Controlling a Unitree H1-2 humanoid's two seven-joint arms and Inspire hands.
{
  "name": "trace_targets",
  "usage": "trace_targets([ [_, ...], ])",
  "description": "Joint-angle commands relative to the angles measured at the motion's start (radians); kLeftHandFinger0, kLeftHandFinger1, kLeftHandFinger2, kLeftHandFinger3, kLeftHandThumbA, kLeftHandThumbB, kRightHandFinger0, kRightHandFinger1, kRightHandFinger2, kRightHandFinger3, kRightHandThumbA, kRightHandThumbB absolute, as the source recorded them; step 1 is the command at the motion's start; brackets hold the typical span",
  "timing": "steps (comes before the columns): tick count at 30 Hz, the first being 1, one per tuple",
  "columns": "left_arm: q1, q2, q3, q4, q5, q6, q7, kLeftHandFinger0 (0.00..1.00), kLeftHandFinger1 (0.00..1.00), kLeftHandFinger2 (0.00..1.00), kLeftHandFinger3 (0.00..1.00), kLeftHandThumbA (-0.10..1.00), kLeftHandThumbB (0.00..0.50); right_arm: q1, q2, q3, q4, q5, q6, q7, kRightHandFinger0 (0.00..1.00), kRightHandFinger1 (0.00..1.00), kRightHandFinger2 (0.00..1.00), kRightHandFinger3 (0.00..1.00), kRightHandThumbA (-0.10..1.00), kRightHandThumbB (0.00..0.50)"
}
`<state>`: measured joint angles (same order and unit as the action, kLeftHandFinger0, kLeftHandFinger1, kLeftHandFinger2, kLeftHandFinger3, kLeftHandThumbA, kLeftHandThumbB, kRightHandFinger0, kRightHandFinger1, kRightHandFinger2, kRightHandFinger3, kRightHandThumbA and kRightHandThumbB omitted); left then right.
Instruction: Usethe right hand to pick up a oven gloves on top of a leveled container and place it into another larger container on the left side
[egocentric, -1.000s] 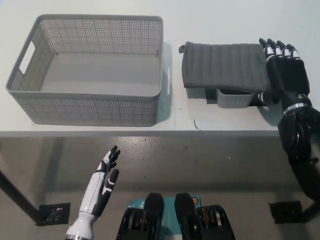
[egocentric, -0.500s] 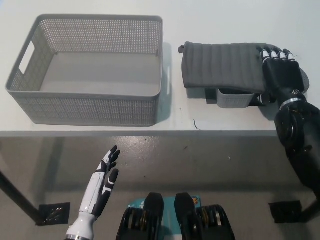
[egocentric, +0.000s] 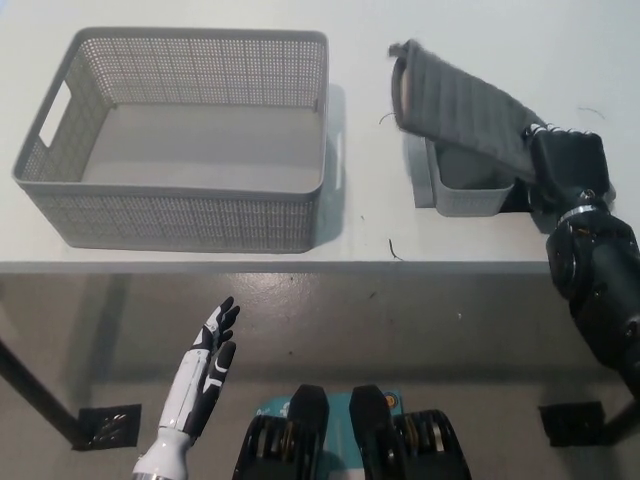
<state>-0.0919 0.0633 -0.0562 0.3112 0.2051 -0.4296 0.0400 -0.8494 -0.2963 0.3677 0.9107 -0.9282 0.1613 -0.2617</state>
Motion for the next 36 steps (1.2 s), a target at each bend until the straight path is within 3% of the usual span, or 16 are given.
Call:
trace_targets([
  [1, -0.028, 0.001, -0.003, -0.027, -0.01, -0.033, 0.004, 1.0, 1.0, 1.0, 1.0, 1.0, 0.123, -0.115, 0.014, -0.044, 0.1, 0.078, -0.273, -0.425, 0.0, 0.09, 0.38, 0.36, -0.1, 0.128],
  [3, -0.026, -0.001, -0.003, -0.029, -0.01, -0.036, 0.005, 1.0, 1.0, 1.0, 1.0, 1.0, 0.117, -0.113, 0.015, -0.049, 0.101, 0.084, -0.29, -0.437, 0.0, 0.07, 0.38, 0.2, -0.1, 0.149],
  [5, -0.023, -0.001, -0.003, -0.029, -0.007, -0.039, 0.007, 1.0, 1.0, 1.0, 1.0, 1.0, 0.116, -0.116, 0.016, -0.044, 0.114, 0.079, -0.296, -0.458, 0.0, 0.08, 0.4, 0.19, -0.1, 0.146],
  [8, -0.029, 0.0, -0.005, -0.025, -0.011, -0.04, 0.007, 1.0, 1.0, 1.0, 1.0, 1.0, 0.109, -0.121, 0.012, -0.04, 0.116, 0.074, -0.304, -0.484, 0.0, 0.15, 0.51, 0.07, -0.1, 0.146],
  [10, -0.033, 0.0, -0.003, -0.023, -0.009, -0.039, 0.006, 1.0, 1.0, 1.0, 1.0, 1.0, 0.116, -0.122, 0.0, -0.04, 0.096, 0.077, -0.326, -0.489, 0.0, 0.21, 0.6, 0.09, -0.1, 0.153],
  [14, -0.041, 0.004, -0.001, -0.02, -0.008, -0.04, 0.006, 1.0, 1.0, 1.0, 1.0, 1.0, 0.118, -0.13, -0.016, -0.051, 0.02, 0.071, -0.298, -0.498, 0.0, 0.29, 0.74, 0.63, -0.1, 0.192],
  [16, -0.041, 0.003, -0.001, -0.021, -0.007, -0.038, 0.007, 1.0, 1.0, 1.0, 1.0, 1.0, 0.114, -0.13, -0.032, -0.065, -0.052, 0.072, -0.305, -0.504, 0.0, 0.33, 0.79, 0.74, -0.1, 0.189],
  [20, -0.039, 0.002, -0.001, -0.023, -0.012, -0.04, 0.011, 1.0, 1.0, 1.0, 1.0, 1.0, 0.106, -0.144, -0.064, -0.076, -0.176, 0.055, -0.285, -0.488, 0.0, 0.43, 0.78, 0.95, -0.1, 0.175],
  [22, -0.04, 0.003, -0.003, -0.022, -0.01, -0.04, 0.013, 1.0, 1.0, 1.0, 1.0, 1.0, 0.104, -0.141, -0.068, -0.101, -0.248, 0.081, -0.272, -0.433, 0.0, 0.46, 0.78, 0.97, -0.1, 0.169],
  [24, -0.039, -0.001, 0.0, -0.022, -0.014, -0.04, 0.012, 1.0, 1.0, 1.0, 1.0, 1.0, 0.109, -0.15, -0.076, -0.113, -0.338, 0.057, -0.245, -0.424, 0.0, 0.44, 0.75, 0.92, -0.1, 0.224],
  [26, -0.04, 0.0, 0.0, -0.018, -0.016, -0.04, 0.007, 1.0, 1.0, 1.0, 1.0, 1.0, 0.112, -0.168, -0.076, -0.112, -0.375, 0.038, -0.243, -0.429, 0.0, 0.34, 0.7, 0.86, -0.1, 0.226],
  [28, -0.041, 0.002, 0.002, -0.02, -0.016, -0.038, 0.006, 1.0, 1.0, 1.0, 1.0, 1.0, 0.11, -0.174, -0.069, -0.116, -0.395, 0.047, -0.236, -0.4, 0.0, 0.34, 0.72, 0.85, -0.1, 0.212],
  [30, -0.04, 0.002, 0.001, -0.024, -0.017, -0.033, 0.004, 1.0, 1.0, 1.0, 1.0, 1.0, 0.11, -0.19, -0.054, -0.111, -0.424, 0.053, -0.231, -0.361, 0.0, 0.29, 0.71, 0.8, -0.1, 0.252],
  [31, -0.038, 0.002, 0.001, -0.024, -0.015, -0.033, 0.005, 1.0, 1.0, 1.0, 1.0, 1.0, 0.111, -0.19, -0.048, -0.11, -0.439, 0.06, -0.225, -0.337, 0.0, 0.23, 0.65, 0.67, -0.1, 0.294],
  [32, -0.038, 0.002, 0.0, -0.023, -0.014, -0.035, 0.006, 1.0, 1.0, 1.0, 1.0, 1.0, 0.106, -0.193, -0.037, -0.105, -0.457, 0.063, -0.21, -0.306, 0.0, 0.2, 0.6, 0.49, -0.1, 0.292],
  [36, -0.036, 0.002, -0.001, -0.022, -0.01, -0.038, 0.008, 1.0, 1.0, 1.0, 1.0, 1.0, 0.104, -0.231, 0.0, -0.068, -0.417, 0.042, -0.222, -0.303, 0.0, 0.22, 0.65, 0.39, -0.1, 0.276],
])
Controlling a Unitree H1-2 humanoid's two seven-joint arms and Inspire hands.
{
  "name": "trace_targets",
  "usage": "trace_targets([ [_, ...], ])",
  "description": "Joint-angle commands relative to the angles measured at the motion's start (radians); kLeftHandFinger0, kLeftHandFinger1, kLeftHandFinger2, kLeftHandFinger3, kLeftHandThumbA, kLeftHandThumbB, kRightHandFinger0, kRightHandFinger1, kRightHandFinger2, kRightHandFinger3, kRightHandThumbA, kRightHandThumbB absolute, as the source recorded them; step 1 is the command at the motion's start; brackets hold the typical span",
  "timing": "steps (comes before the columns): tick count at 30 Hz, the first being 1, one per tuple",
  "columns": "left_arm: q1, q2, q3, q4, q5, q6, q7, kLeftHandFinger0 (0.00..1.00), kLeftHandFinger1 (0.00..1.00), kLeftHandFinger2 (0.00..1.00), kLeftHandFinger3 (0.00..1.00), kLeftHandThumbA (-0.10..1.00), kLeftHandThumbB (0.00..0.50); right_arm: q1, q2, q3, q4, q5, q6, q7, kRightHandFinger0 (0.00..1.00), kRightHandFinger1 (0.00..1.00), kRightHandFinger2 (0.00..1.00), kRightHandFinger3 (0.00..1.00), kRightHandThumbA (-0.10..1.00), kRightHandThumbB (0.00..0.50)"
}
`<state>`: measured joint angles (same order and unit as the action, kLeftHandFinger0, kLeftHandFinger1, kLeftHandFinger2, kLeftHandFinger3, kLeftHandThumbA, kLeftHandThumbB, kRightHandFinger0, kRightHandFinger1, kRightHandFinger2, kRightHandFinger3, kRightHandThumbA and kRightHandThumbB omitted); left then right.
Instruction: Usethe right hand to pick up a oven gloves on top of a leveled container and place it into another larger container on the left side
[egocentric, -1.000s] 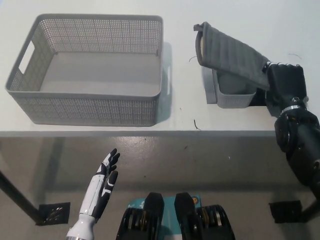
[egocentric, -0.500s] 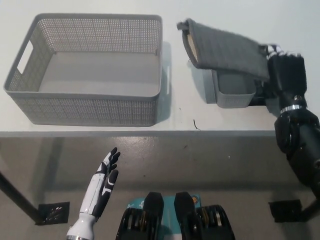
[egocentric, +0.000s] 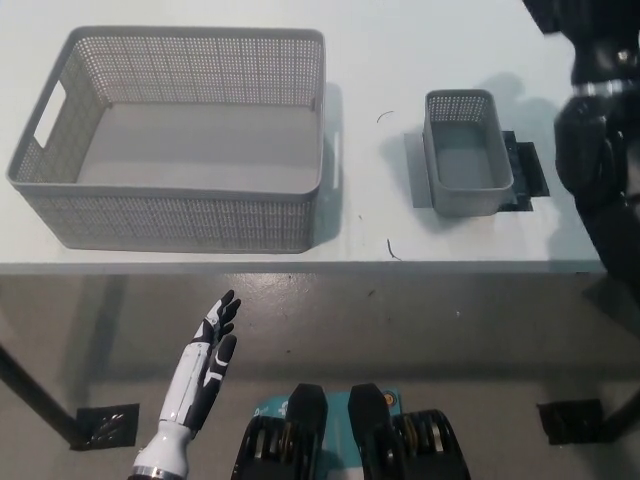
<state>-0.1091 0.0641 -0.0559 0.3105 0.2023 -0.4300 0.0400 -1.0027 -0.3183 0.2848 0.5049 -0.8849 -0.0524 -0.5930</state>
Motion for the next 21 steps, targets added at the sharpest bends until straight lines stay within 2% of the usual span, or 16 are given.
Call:
trace_targets([
  [1, -0.017, 0.002, -0.001, -0.023, -0.008, -0.04, 0.008, 1.0, 1.0, 1.0, 1.0, 1.0, 0.103, -0.09, 0.032, 0.03, 0.013, -0.019, -0.004, 0.019, 0.0, 0.24, 0.66, 0.39, -0.1, 0.262],
  [4, -0.018, 0.002, -0.002, -0.02, -0.012, -0.04, 0.005, 1.0, 1.0, 1.0, 1.0, 1.0, 0.1, -0.139, 0.082, 0.063, 0.114, -0.015, -0.047, -0.016, 0.0, 0.25, 0.67, 0.48, -0.1, 0.276],
  [6, -0.016, 0.001, -0.002, -0.02, -0.012, -0.038, 0.005, 1.0, 1.0, 1.0, 1.0, 1.0, 0.1, -0.162, 0.104, 0.08, 0.163, -0.019, -0.057, -0.039, 0.0, 0.25, 0.67, 0.47, -0.1, 0.291],
  [7, -0.013, 0.001, -0.003, -0.024, -0.013, -0.034, 0.002, 1.0, 1.0, 1.0, 1.0, 1.0, 0.106, -0.183, 0.133, 0.098, 0.201, -0.017, -0.052, -0.022, 0.0, 0.25, 0.69, 0.46, -0.1, 0.246],
  [10, -0.011, 0.003, -0.006, -0.021, -0.001, -0.04, 0.008, 1.0, 1.0, 1.0, 1.0, 1.0, 0.103, -0.219, 0.181, 0.13, 0.274, -0.021, -0.05, -0.02, 0.0, 0.29, 0.73, 0.52, -0.1, 0.24],
  [11, -0.011, 0.002, -0.007, -0.02, 0.001, -0.04, 0.009, 1.0, 1.0, 1.0, 1.0, 1.0, 0.108, -0.231, 0.194, 0.14, 0.298, -0.019, -0.048, -0.012, 0.0, 0.3, 0.74, 0.66, -0.1, 0.313],
  [12, -0.009, 0.002, -0.007, -0.021, -0.001, -0.04, 0.007, 1.0, 1.0, 1.0, 1.0, 1.0, 0.11, -0.249, 0.215, 0.154, 0.337, -0.02, -0.045, -0.016, 0.0, 0.24, 0.62, 0.53, -0.1, 0.284],
  [13, -0.008, 0.002, -0.007, -0.021, -0.001, -0.04, 0.008, 1.0, 1.0, 1.0, 1.0, 1.0, 0.111, -0.257, 0.225, 0.16, 0.358, -0.02, -0.045, -0.026, 0.0, 0.21, 0.58, 0.45, -0.1, 0.281],
  [14, -0.007, 0.003, -0.009, -0.022, 0.001, -0.04, 0.01, 1.0, 1.0, 1.0, 1.0, 1.0, 0.109, -0.278, 0.25, 0.169, 0.408, -0.009, -0.055, -0.018, 0.0, 0.2, 0.58, 0.39, -0.1, 0.224],
  [15, -0.006, 0.003, -0.01, -0.023, 0.003, -0.04, 0.011, 1.0, 1.0, 1.0, 1.0, 1.0, 0.109, -0.292, 0.266, 0.175, 0.442, -0.005, -0.057, -0.02, 0.0, 0.19, 0.59, 0.36, -0.1, 0.21],
  [17, -0.003, 0.005, -0.013, -0.024, 0.011, -0.04, 0.015, 1.0, 1.0, 1.0, 1.0, 1.0, 0.105, -0.331, 0.304, 0.194, 0.539, -0.003, -0.058, -0.042, 0.0, 0.18, 0.62, 0.38, -0.1, 0.183],
  [18, 0.0, 0.004, -0.012, -0.025, 0.009, -0.04, 0.01, 1.0, 1.0, 1.0, 1.0, 1.0, 0.107, -0.36, 0.334, 0.207, 0.603, 0.0, -0.049, -0.029, 0.0, 0.2, 0.67, 0.43, -0.1, 0.178],
  [19, 0.002, 0.005, -0.015, -0.026, 0.01, -0.04, 0.012, 1.0, 1.0, 1.0, 1.0, 1.0, 0.106, -0.377, 0.351, 0.213, 0.645, 0.004, -0.056, -0.044, 0.0, 0.21, 0.68, 0.46, -0.1, 0.194],
  [21, 0.004, 0.007, -0.02, -0.028, 0.015, -0.04, 0.012, 1.0, 1.0, 1.0, 1.0, 1.0, 0.099, -0.409, 0.381, 0.219, 0.718, 0.019, -0.061, -0.042, 0.0, 0.25, 0.75, 0.67, -0.1, 0.198],
])
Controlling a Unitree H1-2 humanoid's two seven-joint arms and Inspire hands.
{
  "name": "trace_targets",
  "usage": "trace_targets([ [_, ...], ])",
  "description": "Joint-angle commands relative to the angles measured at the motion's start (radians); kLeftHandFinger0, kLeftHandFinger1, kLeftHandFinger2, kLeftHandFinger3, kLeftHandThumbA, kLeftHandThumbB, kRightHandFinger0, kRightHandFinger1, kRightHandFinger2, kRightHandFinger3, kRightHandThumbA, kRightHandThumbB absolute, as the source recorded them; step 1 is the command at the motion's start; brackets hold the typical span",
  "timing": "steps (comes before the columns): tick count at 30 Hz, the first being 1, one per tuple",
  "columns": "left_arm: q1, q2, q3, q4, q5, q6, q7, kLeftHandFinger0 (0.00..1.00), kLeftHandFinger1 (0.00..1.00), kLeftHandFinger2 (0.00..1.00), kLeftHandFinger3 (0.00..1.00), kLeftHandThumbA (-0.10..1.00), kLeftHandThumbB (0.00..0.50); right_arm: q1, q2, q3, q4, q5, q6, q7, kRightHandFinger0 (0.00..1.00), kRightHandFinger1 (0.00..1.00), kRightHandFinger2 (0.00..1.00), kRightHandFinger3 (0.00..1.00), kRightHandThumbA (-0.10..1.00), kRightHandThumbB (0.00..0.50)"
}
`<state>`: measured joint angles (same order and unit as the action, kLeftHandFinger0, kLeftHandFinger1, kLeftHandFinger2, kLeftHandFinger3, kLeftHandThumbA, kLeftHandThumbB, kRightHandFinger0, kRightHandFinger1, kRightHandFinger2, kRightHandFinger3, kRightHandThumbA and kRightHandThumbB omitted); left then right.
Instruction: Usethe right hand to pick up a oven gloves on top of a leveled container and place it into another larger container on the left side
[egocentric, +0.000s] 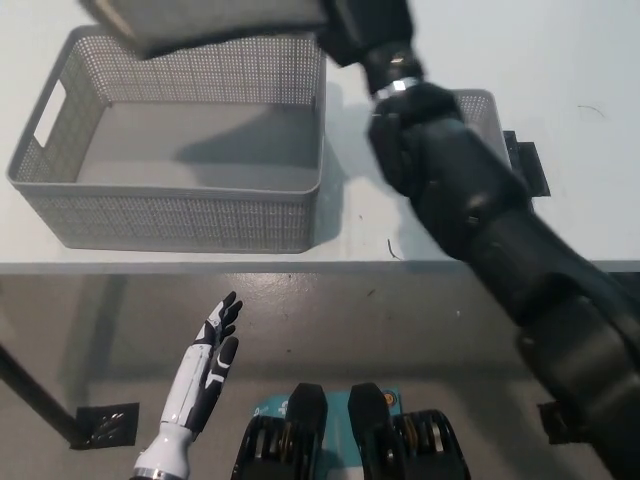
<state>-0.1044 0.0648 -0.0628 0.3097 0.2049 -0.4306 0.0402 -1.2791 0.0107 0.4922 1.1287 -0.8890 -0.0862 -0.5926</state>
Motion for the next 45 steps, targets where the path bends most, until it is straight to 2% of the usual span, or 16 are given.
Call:
trace_targets([
  [1, 0.0, 0.007, -0.016, -0.027, 0.018, -0.039, 0.014, 1.0, 1.0, 1.0, 1.0, 1.0, 0.098, -0.145, 0.065, 0.012, 0.121, 0.032, -0.029, -0.04, 0.0, 0.25, 0.76, 0.68, -0.1, 0.21],
  [2, 0.0, 0.007, -0.017, -0.027, 0.019, -0.039, 0.014, 1.0, 1.0, 1.0, 1.0, 1.0, 0.099, -0.162, 0.08, 0.015, 0.15, 0.037, -0.01, -0.013, 0.0, 0.26, 0.78, 0.77, -0.1, 0.21],
  [7, 0.005, 0.005, -0.023, -0.033, 0.03, -0.039, 0.016, 1.0, 1.0, 1.0, 1.0, 1.0, 0.093, -0.227, 0.131, 0.022, 0.234, 0.055, 0.13, 0.149, 0.02, 0.25, 0.66, 0.65, -0.1, 0.247],
  [8, 0.006, 0.005, -0.023, -0.033, 0.031, -0.039, 0.016, 1.0, 1.0, 1.0, 1.0, 1.0, 0.093, -0.232, 0.134, 0.022, 0.24, 0.06, 0.138, 0.161, 0.01, 0.21, 0.57, 0.65, -0.1, 0.248],
  [10, 0.005, 0.005, -0.023, -0.034, 0.034, -0.037, 0.014, 1.0, 1.0, 1.0, 1.0, 1.0, 0.094, -0.248, 0.139, 0.016, 0.253, 0.073, 0.173, 0.222, 0.1, 0.3, 0.61, 0.74, -0.02, 0.223],
  [11, 0.003, 0.006, -0.027, -0.031, 0.031, -0.038, 0.012, 1.0, 1.0, 1.0, 1.0, 1.0, 0.09, -0.268, 0.141, -0.004, 0.26, 0.103, 0.201, 0.325, 0.85, 1.0, 1.0, 1.0, 0.45, 0.288],
  [12, 0.002, 0.008, -0.029, -0.03, 0.028, -0.039, 0.01, 1.0, 1.0, 1.0, 1.0, 1.0, 0.091, -0.287, 0.143, -0.041, 0.262, 0.15, 0.218, 0.415, 1.0, 1.0, 1.0, 1.0, 0.57, 0.348],
  [16, 0.003, 0.013, -0.032, -0.035, 0.022, -0.039, 0.003, 1.0, 1.0, 1.0, 1.0, 1.0, 0.086, -0.304, 0.13, -0.063, 0.241, 0.176, 0.206, 0.479, 1.0, 1.0, 1.0, 1.0, 0.65, 0.33],
  [18, 0.004, 0.014, -0.035, -0.035, 0.031, -0.036, 0.005, 1.0, 1.0, 1.0, 1.0, 1.0, 0.105, -0.313, 0.117, -0.081, 0.227, 0.195, 0.207, 0.522, 1.0, 1.0, 1.0, 1.0, 0.5, 0.327],
  [20, 0.011, 0.011, -0.033, -0.043, 0.026, -0.024, 0.0, 1.0, 1.0, 1.0, 1.0, 1.0, 0.106, -0.322, 0.105, -0.09, 0.218, 0.207, 0.208, 0.575, 1.0, 1.0, 1.0, 1.0, 0.49, 0.347],
  [22, 0.013, 0.01, -0.035, -0.042, 0.035, -0.033, 0.007, 1.0, 1.0, 1.0, 1.0, 1.0, 0.083, -0.337, 0.063, -0.13, 0.188, 0.265, 0.159, 0.716, 1.0, 1.0, 1.0, 1.0, 0.68, 0.481],
  [26, 0.015, 0.013, -0.036, -0.044, 0.045, -0.032, 0.012, 1.0, 1.0, 1.0, 1.0, 1.0, 0.074, -0.294, -0.006, -0.37, 0.033, 0.604, 0.028, 0.974, 1.0, 1.0, 1.0, 1.0, 1.0, 0.5],
  [27, 0.012, 0.015, -0.037, -0.041, 0.045, -0.033, 0.01, 1.0, 1.0, 1.0, 1.0, 1.0, 0.074, -0.253, -0.009, -0.494, -0.114, 0.783, 0.104, 1.032, 1.0, 1.0, 1.0, 1.0, 1.0, 0.5],
  [30, 0.008, 0.017, -0.039, -0.042, 0.039, -0.025, 0.002, 1.0, 1.0, 1.0, 1.0, 1.0, 0.062, -0.191, 0.008, -0.61, -0.357, 0.973, 0.071, 0.979, 1.0, 1.0, 1.0, 1.0, 1.0, 0.417],
  [33, 0.006, 0.019, -0.04, -0.034, 0.043, -0.034, 0.005, 1.0, 1.0, 1.0, 1.0, 1.0, 0.043, -0.149, 0.023, -0.679, -0.59, 1.078, 0.073, 0.884, 1.0, 1.0, 1.0, 1.0, 1.0, 0.486],
  [45, 0.009, 0.018, -0.037, -0.029, 0.043, -0.039, 0.014, 1.0, 1.0, 1.0, 1.0, 1.0, 0.023, -0.036, -0.195, -0.817, -1.28, 1.192, 0.197, 0.724, 1.0, 1.0, 1.0, 1.0, 1.0, 0.439],
])
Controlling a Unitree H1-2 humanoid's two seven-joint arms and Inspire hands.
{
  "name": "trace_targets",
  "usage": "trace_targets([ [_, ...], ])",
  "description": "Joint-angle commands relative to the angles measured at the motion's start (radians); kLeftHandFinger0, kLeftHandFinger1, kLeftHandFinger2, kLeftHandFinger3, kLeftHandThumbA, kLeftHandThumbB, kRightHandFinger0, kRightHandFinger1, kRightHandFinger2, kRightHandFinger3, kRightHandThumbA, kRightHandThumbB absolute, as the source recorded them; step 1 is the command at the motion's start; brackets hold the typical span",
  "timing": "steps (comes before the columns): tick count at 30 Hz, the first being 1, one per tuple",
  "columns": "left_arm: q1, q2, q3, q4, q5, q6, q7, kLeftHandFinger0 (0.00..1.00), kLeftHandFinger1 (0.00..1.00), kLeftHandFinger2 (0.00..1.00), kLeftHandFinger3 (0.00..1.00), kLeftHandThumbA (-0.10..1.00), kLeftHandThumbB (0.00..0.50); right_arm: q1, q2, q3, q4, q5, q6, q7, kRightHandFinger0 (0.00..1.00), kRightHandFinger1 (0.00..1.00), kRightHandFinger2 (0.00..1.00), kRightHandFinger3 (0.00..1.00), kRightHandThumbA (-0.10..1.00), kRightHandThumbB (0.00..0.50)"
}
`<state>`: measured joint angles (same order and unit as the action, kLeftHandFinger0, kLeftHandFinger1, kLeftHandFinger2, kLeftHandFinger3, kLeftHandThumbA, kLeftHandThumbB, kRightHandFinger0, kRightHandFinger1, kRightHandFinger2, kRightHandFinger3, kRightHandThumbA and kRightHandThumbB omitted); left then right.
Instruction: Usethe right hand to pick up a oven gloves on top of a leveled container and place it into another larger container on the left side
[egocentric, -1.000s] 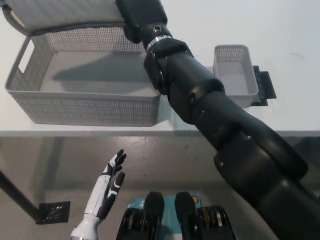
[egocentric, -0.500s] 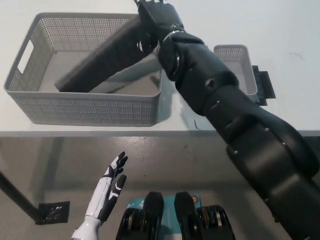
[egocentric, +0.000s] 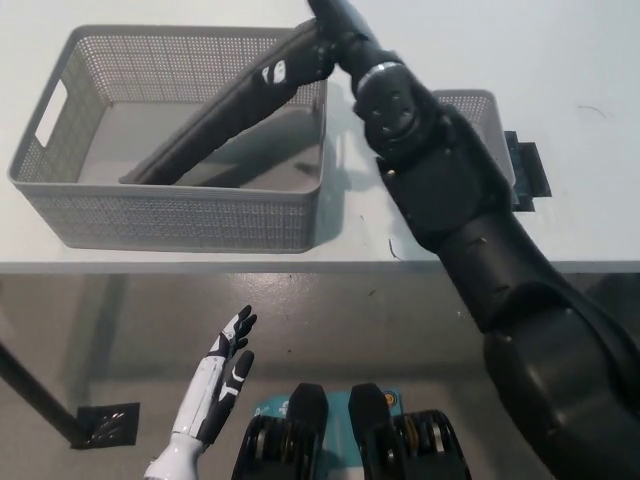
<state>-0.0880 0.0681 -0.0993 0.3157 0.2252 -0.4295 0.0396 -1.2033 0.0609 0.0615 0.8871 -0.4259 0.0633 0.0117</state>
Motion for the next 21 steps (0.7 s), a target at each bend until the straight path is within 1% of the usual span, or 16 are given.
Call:
trace_targets([
  [1, -0.008, 0.014, -0.001, -0.035, 0.025, -0.039, 0.015, 1.0, 1.0, 1.0, 1.0, 1.0, 0.023, -0.094, -0.272, -0.396, -1.071, 0.739, 0.054, 0.123, 1.0, 1.0, 1.0, 1.0, 1.0, 0.429],
  [2, -0.009, 0.014, -0.001, -0.035, 0.027, -0.038, 0.015, 1.0, 1.0, 1.0, 1.0, 1.0, 0.023, -0.071, -0.3, -0.409, -1.106, 0.759, 0.057, 0.127, 1.0, 1.0, 1.0, 1.0, 1.0, 0.408],
  [3, -0.01, 0.014, -0.001, -0.034, 0.028, -0.038, 0.016, 1.0, 1.0, 1.0, 1.0, 1.0, 0.017, -0.041, -0.329, -0.418, -1.141, 0.771, 0.055, 0.132, 1.0, 1.0, 1.0, 1.0, 1.0, 0.412],
  [4, -0.011, 0.014, -0.002, -0.033, 0.028, -0.039, 0.015, 1.0, 1.0, 1.0, 1.0, 1.0, 0.016, -0.01, -0.356, -0.429, -1.181, 0.774, 0.059, 0.129, 1.0, 1.0, 1.0, 1.0, 1.0, 0.434],
  [5, -0.012, 0.014, -0.002, -0.032, 0.029, -0.04, 0.016, 1.0, 1.0, 1.0, 1.0, 1.0, 0.018, 0.025, -0.381, -0.443, -1.221, 0.787, 0.064, 0.126, 1.0, 1.0, 1.0, 1.0, 1.0, 0.443],
  [6, -0.012, 0.014, -0.002, -0.032, 0.03, -0.04, 0.018, 1.0, 1.0, 1.0, 1.0, 1.0, 0.02, 0.05, -0.399, -0.451, -1.248, 0.799, 0.069, 0.126, 1.0, 1.0, 1.0, 1.0, 1.0, 0.444],
  [7, -0.012, 0.014, -0.002, -0.03, 0.029, -0.04, 0.018, 1.0, 1.0, 1.0, 1.0, 1.0, 0.025, 0.07, -0.414, -0.455, -1.264, 0.806, 0.064, 0.13, 1.0, 1.0, 1.0, 1.0, 1.0, 0.427],
  [9, -0.015, 0.013, -0.002, -0.025, 0.023, -0.04, 0.019, 1.0, 1.0, 1.0, 1.0, 1.0, 0.025, 0.144, -0.455, -0.473, -1.323, 0.783, 0.053, 0.116, 1.0, 1.0, 1.0, 1.0, 1.0, 0.437],
  [13, -0.019, 0.015, 0.0, -0.019, 0.018, -0.04, 0.019, 1.0, 1.0, 1.0, 1.0, 1.0, 0.01, 0.34, -0.49, -0.516, -1.448, 0.902, 0.062, 0.093, 1.0, 1.0, 1.0, 1.0, 1.0, 0.445],
  [14, -0.019, 0.014, 0.0, -0.018, 0.021, -0.04, 0.02, 1.0, 1.0, 1.0, 1.0, 1.0, 0.008, 0.388, -0.497, -0.519, -1.473, 0.943, 0.046, 0.092, 1.0, 1.0, 1.0, 1.0, 1.0, 0.42],
  [15, -0.019, 0.014, -0.001, -0.017, 0.022, -0.04, 0.02, 1.0, 1.0, 1.0, 1.0, 1.0, 0.007, 0.427, -0.501, -0.519, -1.488, 0.967, 0.029, 0.092, 1.0, 1.0, 1.0, 1.0, 1.0, 0.414],
  [16, -0.023, 0.011, 0.0, -0.014, 0.018, -0.04, 0.021, 1.0, 1.0, 1.0, 1.0, 1.0, 0.013, 0.474, -0.499, -0.514, -1.511, 0.96, 0.017, 0.084, 1.0, 1.0, 1.0, 1.0, 1.0, 0.439],
  [18, -0.023, 0.008, 0.001, -0.015, 0.016, -0.04, 0.019, 1.0, 1.0, 1.0, 1.0, 1.0, 0.019, 0.566, -0.483, -0.495, -1.57, 0.951, 0.01, 0.057, 1.0, 1.0, 1.0, 1.0, 1.0, 0.438],
  [19, -0.022, 0.008, 0.001, -0.015, 0.023, -0.04, 0.022, 1.0, 1.0, 1.0, 1.0, 1.0, 0.013, 0.652, -0.461, -0.465, -1.608, 0.969, 0.012, 0.049, 1.0, 1.0, 1.0, 1.0, 1.0, 0.44],
  [20, -0.024, 0.008, 0.0, -0.014, 0.03, -0.04, 0.026, 1.0, 1.0, 1.0, 1.0, 1.0, 0.013, 0.688, -0.456, -0.447, -1.614, 0.988, -0.002, 0.057, 1.0, 1.0, 1.0, 1.0, 1.0, 0.438],
  [21, -0.026, 0.007, -0.001, -0.012, 0.028, -0.04, 0.026, 1.0, 1.0, 1.0, 1.0, 1.0, 0.011, 0.73, -0.449, -0.433, -1.606, 0.964, -0.027, 0.073, 1.0, 1.0, 1.0, 1.0, 1.0, 0.434],
])
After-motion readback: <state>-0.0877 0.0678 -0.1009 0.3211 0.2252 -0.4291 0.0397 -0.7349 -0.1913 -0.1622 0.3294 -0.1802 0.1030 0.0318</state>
